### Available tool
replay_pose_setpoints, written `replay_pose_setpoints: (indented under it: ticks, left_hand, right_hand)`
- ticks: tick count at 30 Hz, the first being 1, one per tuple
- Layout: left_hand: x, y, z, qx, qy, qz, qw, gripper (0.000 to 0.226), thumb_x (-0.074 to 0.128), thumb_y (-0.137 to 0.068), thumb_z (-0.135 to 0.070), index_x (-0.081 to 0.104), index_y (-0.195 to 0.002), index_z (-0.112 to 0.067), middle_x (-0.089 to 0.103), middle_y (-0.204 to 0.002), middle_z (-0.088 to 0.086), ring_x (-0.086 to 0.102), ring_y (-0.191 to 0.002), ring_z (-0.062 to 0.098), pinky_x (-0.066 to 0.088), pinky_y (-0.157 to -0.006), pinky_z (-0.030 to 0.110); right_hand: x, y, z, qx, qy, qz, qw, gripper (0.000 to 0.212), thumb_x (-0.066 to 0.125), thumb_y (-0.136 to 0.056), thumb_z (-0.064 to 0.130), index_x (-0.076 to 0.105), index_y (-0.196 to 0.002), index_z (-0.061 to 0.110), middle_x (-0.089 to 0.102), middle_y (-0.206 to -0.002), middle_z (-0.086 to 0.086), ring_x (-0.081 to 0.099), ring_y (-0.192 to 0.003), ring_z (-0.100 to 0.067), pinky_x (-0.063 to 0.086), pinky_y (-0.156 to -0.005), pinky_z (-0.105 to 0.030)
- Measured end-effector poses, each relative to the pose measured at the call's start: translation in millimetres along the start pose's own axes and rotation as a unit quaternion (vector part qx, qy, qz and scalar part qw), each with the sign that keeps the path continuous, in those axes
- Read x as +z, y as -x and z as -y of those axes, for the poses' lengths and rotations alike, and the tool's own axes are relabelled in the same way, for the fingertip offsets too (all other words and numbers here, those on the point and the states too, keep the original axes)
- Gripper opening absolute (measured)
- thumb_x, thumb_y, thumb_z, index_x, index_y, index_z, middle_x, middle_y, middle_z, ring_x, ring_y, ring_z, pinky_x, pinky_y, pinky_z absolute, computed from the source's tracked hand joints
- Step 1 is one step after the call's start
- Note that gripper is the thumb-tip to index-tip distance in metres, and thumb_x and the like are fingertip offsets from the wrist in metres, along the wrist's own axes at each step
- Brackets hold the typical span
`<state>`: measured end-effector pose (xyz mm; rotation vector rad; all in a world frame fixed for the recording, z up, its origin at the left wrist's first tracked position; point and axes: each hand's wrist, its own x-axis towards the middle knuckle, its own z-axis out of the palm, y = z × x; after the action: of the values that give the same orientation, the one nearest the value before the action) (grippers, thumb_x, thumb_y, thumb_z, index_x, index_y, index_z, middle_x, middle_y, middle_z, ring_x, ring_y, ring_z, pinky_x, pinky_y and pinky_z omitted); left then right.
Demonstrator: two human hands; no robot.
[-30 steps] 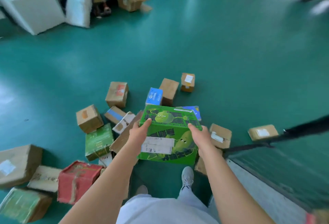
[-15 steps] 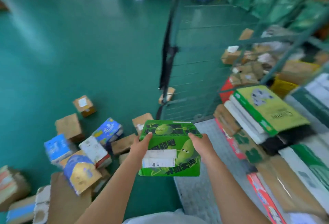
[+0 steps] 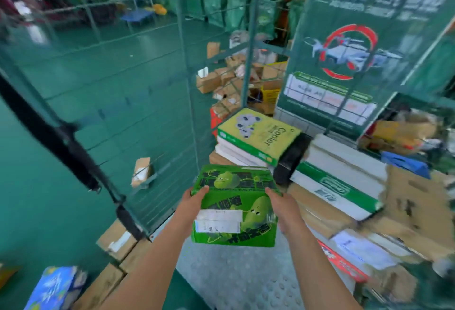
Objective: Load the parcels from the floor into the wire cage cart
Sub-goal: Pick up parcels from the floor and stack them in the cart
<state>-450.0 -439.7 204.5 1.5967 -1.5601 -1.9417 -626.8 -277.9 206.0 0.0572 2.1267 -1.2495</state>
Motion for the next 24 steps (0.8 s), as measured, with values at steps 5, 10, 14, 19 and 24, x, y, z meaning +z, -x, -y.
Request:
replay_pose_setpoints:
  ticks: [5,10,14,19,24]
  left_hand:
    - [26,-53,-41,0.005,-0.031,0.06,0.998,0.083,0.067,-0.095,-0.051,0.024,-0.161,-0.028,0.044,-0.158,0.007,0.044,-0.141,0.035,0.027,-0.121,0.059]
    - [39,-113,-76,0.011,-0.04,0.093,0.995,0.075,0.066,-0.099,-0.042,0.025,-0.161,-0.031,0.036,-0.162,0.004,0.041,-0.141,0.03,0.037,-0.116,0.052]
    - [43,-173,-102,0.002,-0.049,0.116,0.992,0.067,0.062,-0.103,-0.032,0.029,-0.16,-0.027,0.038,-0.16,0.003,0.042,-0.14,0.029,0.043,-0.112,0.048]
    - [47,-268,-151,0.007,-0.055,0.13,0.99,0.066,0.063,-0.102,-0.03,0.031,-0.16,-0.031,0.043,-0.158,0.001,0.048,-0.137,0.028,0.044,-0.111,0.052]
    - [65,-369,-202,0.041,-0.086,0.138,0.986,0.062,0.066,-0.093,-0.038,0.042,-0.15,-0.034,0.054,-0.145,-0.004,0.058,-0.122,0.02,0.046,-0.108,0.048]
  right_hand:
    - [-15,-31,16,-0.015,-0.029,-0.023,0.999,0.05,0.059,-0.09,0.061,0.06,-0.128,0.028,0.058,-0.136,-0.005,0.059,-0.118,-0.031,0.048,-0.105,-0.049]
    - [0,-75,37,-0.009,-0.02,-0.053,0.998,0.086,0.054,-0.08,0.079,0.049,-0.15,0.03,0.047,-0.151,-0.009,0.057,-0.127,-0.032,0.051,-0.103,-0.048]
    - [25,-106,66,-0.012,-0.033,-0.076,0.997,0.076,0.057,-0.088,0.071,0.049,-0.15,0.029,0.054,-0.147,-0.006,0.056,-0.128,-0.029,0.05,-0.104,-0.051]
    - [69,-181,98,-0.002,-0.03,-0.109,0.994,0.106,0.042,-0.059,0.104,0.045,-0.146,0.045,0.061,-0.138,0.007,0.062,-0.12,-0.026,0.051,-0.1,-0.055]
    - [100,-238,162,-0.02,-0.014,-0.133,0.991,0.09,0.046,-0.085,0.083,0.037,-0.157,0.03,0.061,-0.139,-0.003,0.063,-0.115,-0.025,0.052,-0.095,-0.042]
